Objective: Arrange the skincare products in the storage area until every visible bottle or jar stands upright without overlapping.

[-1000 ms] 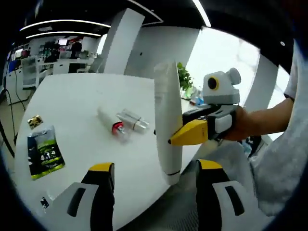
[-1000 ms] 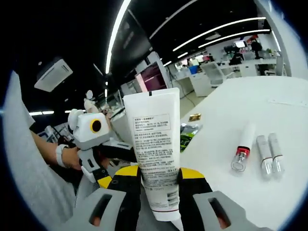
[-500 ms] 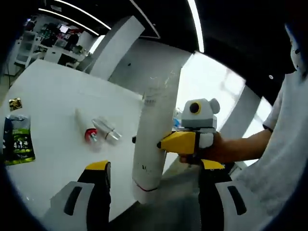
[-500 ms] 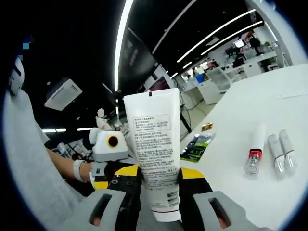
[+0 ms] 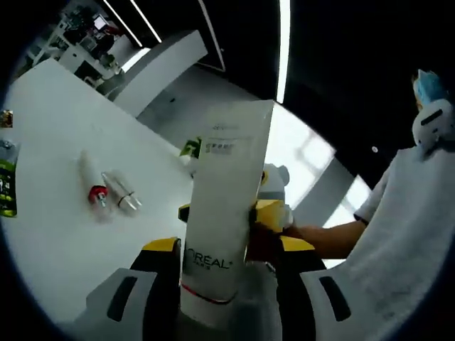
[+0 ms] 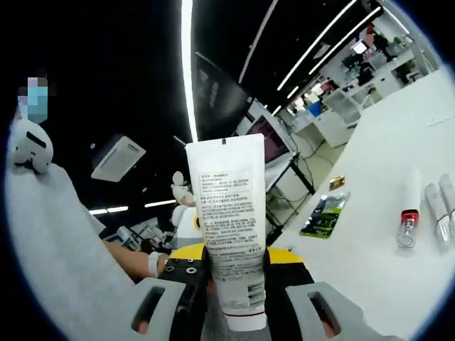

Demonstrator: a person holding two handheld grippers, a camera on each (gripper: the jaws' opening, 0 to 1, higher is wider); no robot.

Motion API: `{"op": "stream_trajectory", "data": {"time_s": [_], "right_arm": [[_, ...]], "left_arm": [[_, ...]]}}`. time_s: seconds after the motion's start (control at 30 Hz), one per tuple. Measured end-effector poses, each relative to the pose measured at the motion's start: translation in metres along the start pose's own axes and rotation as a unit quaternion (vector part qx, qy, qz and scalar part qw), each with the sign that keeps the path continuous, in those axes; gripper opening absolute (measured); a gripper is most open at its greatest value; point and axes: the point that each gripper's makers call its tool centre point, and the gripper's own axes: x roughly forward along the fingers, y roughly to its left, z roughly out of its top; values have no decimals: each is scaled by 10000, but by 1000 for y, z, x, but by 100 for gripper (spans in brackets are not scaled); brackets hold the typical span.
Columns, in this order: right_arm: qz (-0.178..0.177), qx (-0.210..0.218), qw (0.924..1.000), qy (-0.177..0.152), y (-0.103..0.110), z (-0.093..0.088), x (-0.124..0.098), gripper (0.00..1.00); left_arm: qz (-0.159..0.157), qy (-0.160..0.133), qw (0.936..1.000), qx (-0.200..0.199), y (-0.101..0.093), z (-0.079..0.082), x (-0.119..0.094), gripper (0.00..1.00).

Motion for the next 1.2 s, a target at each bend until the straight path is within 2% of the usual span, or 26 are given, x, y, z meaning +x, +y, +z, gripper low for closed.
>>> {"op": "stream_trajectory", "data": {"time_s": [0.07,0.13,0.27,0.47,0.67,0.87,0.93,0.97,1.0,1.03,1.1,1.13,1.2], "right_arm": [[158,110,9998,-11,7,-1,1,25],[286,149,9995,60,12,-4,3,25],[426,129,9987,265,19,-10,4,25],[487,238,9980,314,22,-12,5,25],[308,318,9989,158,16,-10,10,26],[-316,-115,9992,204,0,-10,17,25],[-678,-348,9968,256,-10,-8,17,25],[-861,-490,9946,325,-15,-9,17,24],[-1146,-545,9911,395,-22,-9,16,23],[-1252,-454,9904,358,-23,-8,17,22],[-1310,-123,9911,-221,-22,9,21,16],[-1391,22,9894,-413,-23,16,19,14],[-1568,104,9865,-469,-26,20,20,12]], "left_arm": [[-115,196,9997,24,-5,-8,2,47],[-275,319,9991,-53,-10,-12,1,40],[-461,266,9973,-511,-13,-9,-4,35],[-556,330,9976,-241,-19,-13,-4,33],[-259,248,9994,7,-11,-8,-10,30],[512,289,9979,278,14,-7,-16,29],[821,307,9954,376,25,-7,-18,29],[1174,347,9910,538,36,-6,-21,29],[1430,407,9869,628,44,-8,-23,29],[1594,525,9838,627,49,-11,-24,29],[1928,547,9756,891,59,-9,-27,29],[1980,545,9747,883,61,-9,-28,29],[2207,608,9673,1096,65,-9,-31,29]]}}
